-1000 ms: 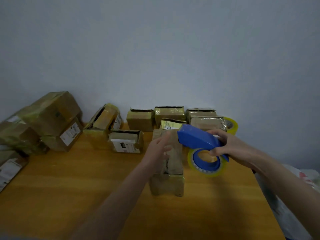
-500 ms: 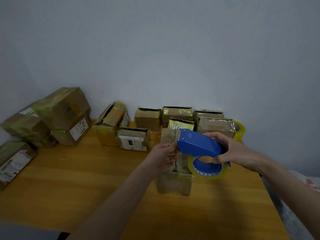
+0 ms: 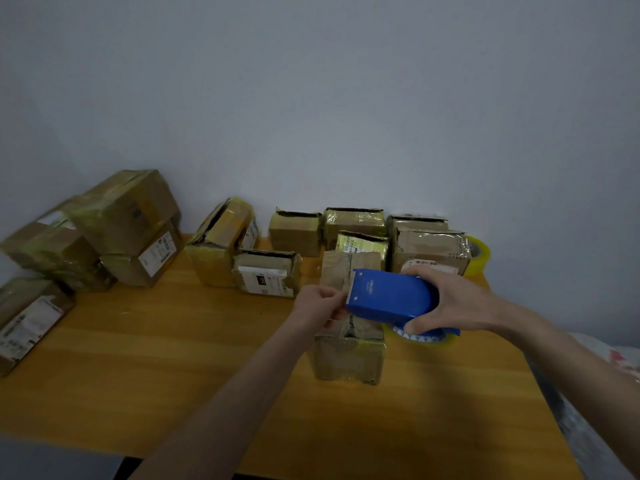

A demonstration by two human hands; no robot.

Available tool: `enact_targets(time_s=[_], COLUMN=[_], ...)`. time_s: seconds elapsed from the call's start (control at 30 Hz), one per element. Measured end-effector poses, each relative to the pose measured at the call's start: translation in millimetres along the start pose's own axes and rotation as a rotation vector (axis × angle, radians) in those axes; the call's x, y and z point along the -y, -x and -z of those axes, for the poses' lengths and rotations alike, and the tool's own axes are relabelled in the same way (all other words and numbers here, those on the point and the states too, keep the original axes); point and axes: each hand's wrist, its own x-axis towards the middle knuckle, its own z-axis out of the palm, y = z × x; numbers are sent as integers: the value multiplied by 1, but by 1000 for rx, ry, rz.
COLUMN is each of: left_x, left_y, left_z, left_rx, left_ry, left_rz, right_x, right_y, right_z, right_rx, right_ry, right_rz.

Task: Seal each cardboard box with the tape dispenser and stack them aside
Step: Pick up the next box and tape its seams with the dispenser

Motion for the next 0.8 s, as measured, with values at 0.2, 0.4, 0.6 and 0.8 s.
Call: enact_targets(time_s=[0.2, 0.4, 0.6, 0.8], left_x=[8, 38, 57, 66], left_y=[7, 20, 25, 18], left_z=[17, 79, 59, 49], left_rx=[-33, -205, -185, -197], left_ry=[-22, -19, -76, -82], left_rz=[-27, 80, 59, 93], right_x=[1, -30, -50, -66], right_y=[2, 27, 36, 36], right_z=[0, 13, 12, 4], right_rx=[-20, 77, 140, 147], right_ry=[167, 123, 29, -37], right_rz=[64, -61, -92, -143])
